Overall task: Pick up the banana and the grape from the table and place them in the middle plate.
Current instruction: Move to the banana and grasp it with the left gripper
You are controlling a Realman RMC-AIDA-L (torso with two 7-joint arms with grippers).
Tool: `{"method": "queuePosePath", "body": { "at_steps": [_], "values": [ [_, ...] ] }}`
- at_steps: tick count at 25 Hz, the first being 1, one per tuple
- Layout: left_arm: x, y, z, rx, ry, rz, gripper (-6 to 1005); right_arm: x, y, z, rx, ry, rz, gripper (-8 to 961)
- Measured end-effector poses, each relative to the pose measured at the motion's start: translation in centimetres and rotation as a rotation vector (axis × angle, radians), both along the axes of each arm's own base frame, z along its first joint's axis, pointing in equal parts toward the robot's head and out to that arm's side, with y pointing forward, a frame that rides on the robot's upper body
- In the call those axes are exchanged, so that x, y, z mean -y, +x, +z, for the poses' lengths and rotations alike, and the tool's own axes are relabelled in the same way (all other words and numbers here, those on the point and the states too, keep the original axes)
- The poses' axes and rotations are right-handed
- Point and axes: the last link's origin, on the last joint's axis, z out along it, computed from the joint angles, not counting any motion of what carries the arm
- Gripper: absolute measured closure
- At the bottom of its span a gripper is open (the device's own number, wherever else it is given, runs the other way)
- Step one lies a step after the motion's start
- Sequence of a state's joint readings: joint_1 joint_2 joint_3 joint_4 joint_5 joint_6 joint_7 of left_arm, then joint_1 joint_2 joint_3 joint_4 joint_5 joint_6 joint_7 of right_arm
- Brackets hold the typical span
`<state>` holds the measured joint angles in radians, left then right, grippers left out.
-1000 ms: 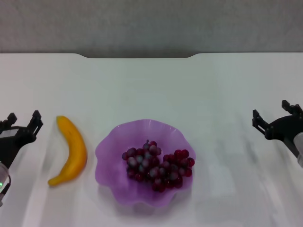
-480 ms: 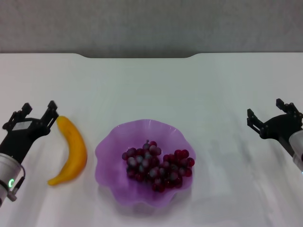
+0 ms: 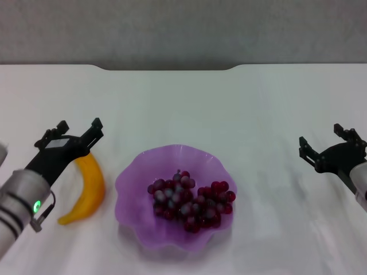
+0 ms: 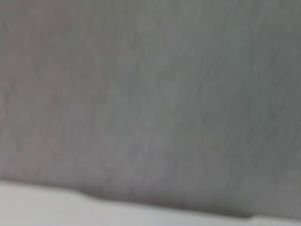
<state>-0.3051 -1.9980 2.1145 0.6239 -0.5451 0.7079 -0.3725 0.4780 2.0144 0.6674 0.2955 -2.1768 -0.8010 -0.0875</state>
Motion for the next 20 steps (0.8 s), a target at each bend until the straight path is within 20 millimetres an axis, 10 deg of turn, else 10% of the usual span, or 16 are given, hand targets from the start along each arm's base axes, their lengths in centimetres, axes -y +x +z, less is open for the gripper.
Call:
{"method": "queuePosePath", "body": {
  "at_steps": [20],
  "values": [
    [-3.1,2.7,2.5,-0.187,-0.331,0.448,106,-0.1,-0.3,-0.2,0.01,-0.015,0.017,85]
  ]
}}
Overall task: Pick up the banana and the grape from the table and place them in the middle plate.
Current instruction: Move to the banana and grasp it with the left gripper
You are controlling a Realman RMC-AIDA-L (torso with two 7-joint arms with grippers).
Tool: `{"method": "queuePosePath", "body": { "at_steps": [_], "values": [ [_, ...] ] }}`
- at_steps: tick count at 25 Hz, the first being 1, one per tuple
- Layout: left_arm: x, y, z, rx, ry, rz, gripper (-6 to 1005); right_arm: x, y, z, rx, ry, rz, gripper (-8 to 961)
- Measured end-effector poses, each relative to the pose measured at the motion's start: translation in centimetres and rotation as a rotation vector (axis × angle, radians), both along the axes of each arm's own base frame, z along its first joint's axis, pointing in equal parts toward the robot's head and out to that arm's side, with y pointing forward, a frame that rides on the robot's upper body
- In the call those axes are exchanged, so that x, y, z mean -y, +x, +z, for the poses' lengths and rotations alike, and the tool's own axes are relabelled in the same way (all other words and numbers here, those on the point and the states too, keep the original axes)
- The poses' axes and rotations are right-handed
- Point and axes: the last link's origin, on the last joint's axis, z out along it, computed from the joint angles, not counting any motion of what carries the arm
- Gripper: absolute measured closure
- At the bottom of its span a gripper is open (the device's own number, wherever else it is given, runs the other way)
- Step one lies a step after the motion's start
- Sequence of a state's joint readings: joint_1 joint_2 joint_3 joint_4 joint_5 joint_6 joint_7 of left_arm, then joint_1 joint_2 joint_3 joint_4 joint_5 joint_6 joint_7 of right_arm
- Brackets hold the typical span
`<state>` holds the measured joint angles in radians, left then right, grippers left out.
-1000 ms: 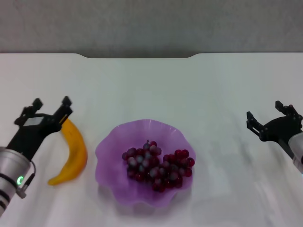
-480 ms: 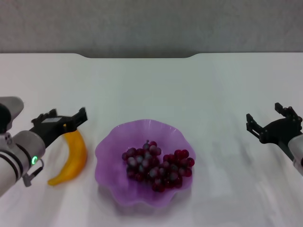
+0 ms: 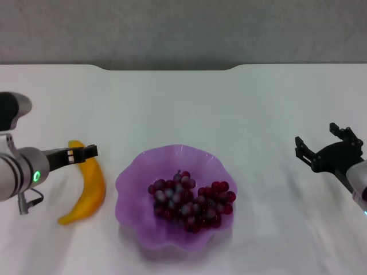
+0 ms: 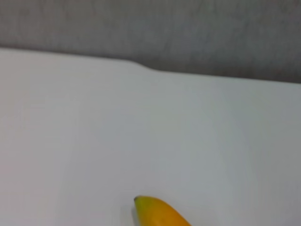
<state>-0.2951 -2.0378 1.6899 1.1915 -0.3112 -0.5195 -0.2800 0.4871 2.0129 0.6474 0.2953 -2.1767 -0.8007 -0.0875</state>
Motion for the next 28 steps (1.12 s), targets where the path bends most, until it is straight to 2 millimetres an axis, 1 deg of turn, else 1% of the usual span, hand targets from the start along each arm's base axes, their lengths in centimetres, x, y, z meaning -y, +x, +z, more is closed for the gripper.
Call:
{"method": "queuePosePath", "body": {
  "at_steps": [5,8,10,15,18,28],
  "values": [
    [-0.7,1.4,-0.6,-0.015,-0.078,0.027,106,-0.1,-0.2,0.0,-0.001,0.0,0.005,85],
    [-0.9,1.6,-1.0,-0.028,-0.113,0.047,105,-0.1,-0.2,0.0,-0.001,-0.001,0.006,85],
    [-1.1,1.4,-1.2,-0.038,-0.132,0.067,105,-0.2,-0.3,-0.1,-0.003,-0.002,0.01,85],
    [-1.8,0.3,-2.0,-0.071,-0.171,0.12,105,-0.5,-0.8,-0.2,-0.006,-0.004,0.021,85],
    [-2.1,0.2,-2.4,-0.078,-0.185,0.131,105,-0.5,-0.8,-0.2,-0.007,-0.004,0.021,85],
    [-2.2,0.3,-2.7,-0.043,-0.176,0.13,106,-0.4,-0.8,-0.3,-0.007,-0.007,0.021,85]
  ]
}}
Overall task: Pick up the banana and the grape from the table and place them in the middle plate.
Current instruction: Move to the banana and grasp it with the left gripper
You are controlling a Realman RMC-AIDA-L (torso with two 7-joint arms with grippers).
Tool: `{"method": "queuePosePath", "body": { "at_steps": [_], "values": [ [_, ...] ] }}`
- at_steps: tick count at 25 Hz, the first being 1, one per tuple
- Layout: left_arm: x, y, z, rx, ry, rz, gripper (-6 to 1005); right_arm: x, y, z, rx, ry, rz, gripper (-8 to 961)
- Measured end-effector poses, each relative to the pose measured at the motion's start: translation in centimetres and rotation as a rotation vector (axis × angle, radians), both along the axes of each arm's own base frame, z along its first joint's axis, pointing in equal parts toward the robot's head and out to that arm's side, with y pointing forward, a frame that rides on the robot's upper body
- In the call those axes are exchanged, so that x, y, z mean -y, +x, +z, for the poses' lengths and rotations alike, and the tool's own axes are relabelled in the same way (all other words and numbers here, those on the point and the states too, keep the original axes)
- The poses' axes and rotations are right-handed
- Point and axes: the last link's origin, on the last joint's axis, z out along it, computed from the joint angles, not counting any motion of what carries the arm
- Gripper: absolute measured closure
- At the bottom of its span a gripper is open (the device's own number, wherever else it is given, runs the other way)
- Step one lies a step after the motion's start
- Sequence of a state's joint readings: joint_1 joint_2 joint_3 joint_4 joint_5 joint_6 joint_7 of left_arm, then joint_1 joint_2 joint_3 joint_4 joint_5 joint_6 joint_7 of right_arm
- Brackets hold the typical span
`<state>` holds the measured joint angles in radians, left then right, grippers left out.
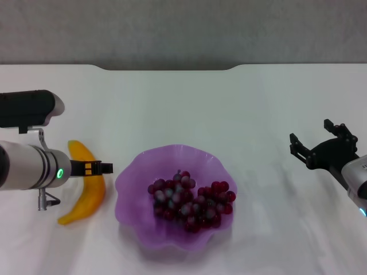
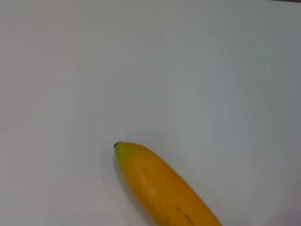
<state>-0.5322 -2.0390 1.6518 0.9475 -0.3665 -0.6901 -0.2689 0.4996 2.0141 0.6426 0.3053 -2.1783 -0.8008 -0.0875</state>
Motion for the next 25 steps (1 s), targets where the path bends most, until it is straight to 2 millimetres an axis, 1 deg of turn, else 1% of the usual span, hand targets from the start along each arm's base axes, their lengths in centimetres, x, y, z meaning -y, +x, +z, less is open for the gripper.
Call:
{"method": "queuePosePath", "body": {
  "at_steps": [8,19,25],
  "values": [
    [-0.11,-0.51,-0.56,0.004,-0.008,0.02,111,0.03,-0.05,-0.09,0.0,-0.002,0.001,85],
    [-0.32,-0.54,-0.75,0.008,-0.006,0.019,118,0.06,-0.02,-0.09,-0.001,-0.002,0.0,85],
    [-0.37,-0.73,-0.67,0.007,0.0,0.019,293,0.12,0.02,-0.13,0.001,-0.004,0.0,85]
  ]
}}
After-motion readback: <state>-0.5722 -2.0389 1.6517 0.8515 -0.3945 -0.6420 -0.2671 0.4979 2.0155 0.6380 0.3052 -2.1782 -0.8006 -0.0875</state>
